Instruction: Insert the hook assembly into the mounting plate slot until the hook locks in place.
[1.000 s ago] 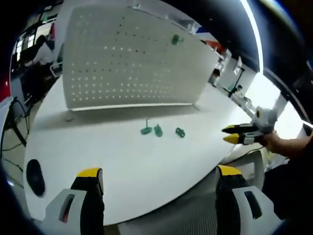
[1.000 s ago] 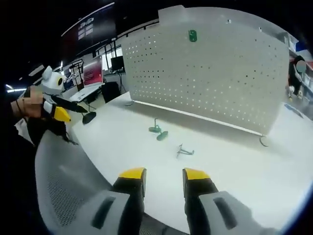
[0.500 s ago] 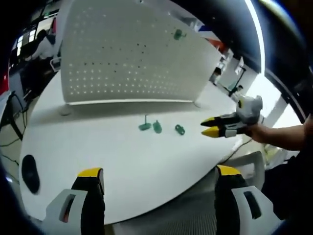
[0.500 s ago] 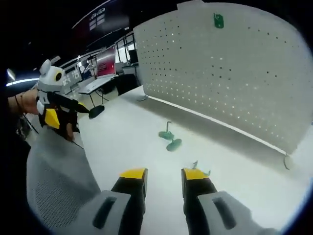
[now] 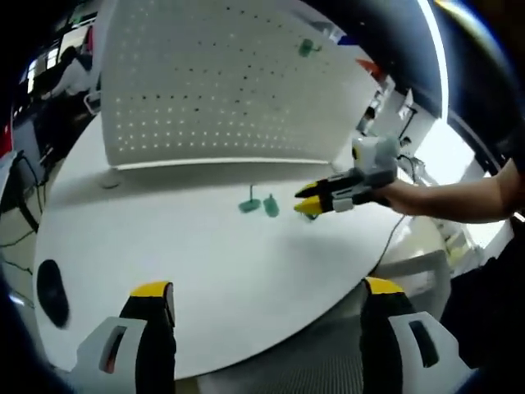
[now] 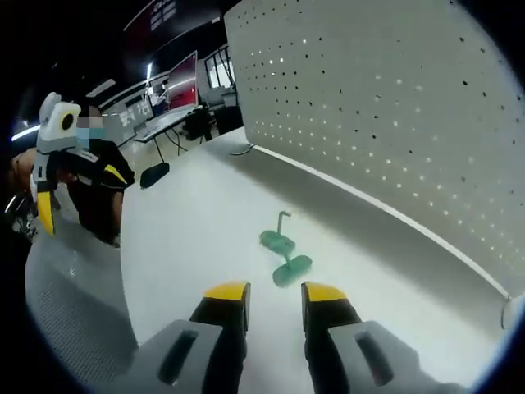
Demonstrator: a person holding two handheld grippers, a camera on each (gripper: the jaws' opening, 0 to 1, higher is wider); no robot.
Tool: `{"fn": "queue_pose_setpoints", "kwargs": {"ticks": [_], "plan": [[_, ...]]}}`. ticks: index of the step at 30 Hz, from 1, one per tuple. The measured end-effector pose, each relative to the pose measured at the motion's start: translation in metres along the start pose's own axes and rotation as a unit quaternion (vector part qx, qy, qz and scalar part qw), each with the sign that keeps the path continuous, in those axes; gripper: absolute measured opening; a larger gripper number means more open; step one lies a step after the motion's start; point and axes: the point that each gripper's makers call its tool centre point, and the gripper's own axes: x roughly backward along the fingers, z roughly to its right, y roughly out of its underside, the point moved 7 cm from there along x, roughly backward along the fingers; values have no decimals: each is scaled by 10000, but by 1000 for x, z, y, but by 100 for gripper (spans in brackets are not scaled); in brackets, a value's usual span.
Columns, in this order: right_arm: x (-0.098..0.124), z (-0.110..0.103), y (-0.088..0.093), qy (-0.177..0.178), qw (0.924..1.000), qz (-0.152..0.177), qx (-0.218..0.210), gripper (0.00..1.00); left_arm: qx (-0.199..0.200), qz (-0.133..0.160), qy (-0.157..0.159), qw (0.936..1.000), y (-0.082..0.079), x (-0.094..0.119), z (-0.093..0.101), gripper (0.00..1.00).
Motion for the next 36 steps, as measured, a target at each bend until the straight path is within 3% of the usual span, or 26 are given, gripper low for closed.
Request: {"fn": "queue_pose_setpoints", "kwargs": {"ticks": [5,12,17,28,36], "plan": [[-18,5,-7,32,10000,-11,-75,20,-33,-61,-31,10000,1,-2,-1,96],[-40,9,-16,-237,9994,-220,-135,19,38,-113,-65,9999,6,-1,-4,96],[-51,12,-20,-286,9991,-311,20,17,93,-131,-126,9998,8,1,-8,95],[-53,8,-29,-551,9974,-422,167,2,205,-75,-170,9996,8,0,-8,95],[-48,2,-26,-632,9968,-486,103,1,175,-35,-172,9997,6,0,-6,95]]}}
